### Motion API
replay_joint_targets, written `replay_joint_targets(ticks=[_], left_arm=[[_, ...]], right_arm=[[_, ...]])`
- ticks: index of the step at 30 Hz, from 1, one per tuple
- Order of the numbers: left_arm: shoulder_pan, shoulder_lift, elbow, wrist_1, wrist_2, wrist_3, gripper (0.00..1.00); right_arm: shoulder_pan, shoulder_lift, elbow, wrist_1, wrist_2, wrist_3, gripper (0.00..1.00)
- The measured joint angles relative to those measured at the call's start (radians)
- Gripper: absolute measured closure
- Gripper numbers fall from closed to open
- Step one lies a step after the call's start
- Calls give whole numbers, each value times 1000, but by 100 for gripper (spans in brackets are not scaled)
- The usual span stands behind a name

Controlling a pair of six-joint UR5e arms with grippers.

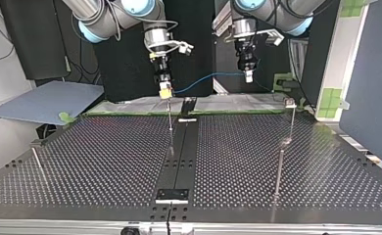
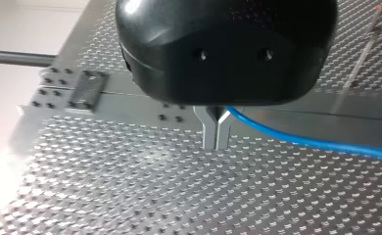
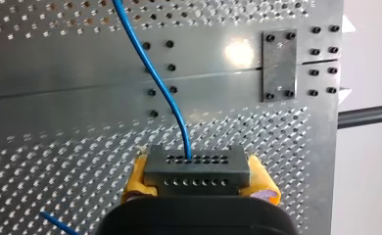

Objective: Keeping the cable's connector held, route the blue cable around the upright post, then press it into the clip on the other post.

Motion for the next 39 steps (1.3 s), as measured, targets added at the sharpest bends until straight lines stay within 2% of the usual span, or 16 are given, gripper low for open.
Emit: replay_joint_targets(ticks=[6,14,29,39], left_arm=[[17,50,49,-47,0,-2,100],[42,119,117,-116,5,-15,100],[92,235,223,-233,43,-39,100],[125,259,285,-315,59,-42,100]], right_arm=[[0,-4,-32,37,-12,0,100],[2,-5,-81,87,-45,0,100],[11,-6,-204,184,-66,-3,100],[16,-6,-285,250,-94,1,100]])
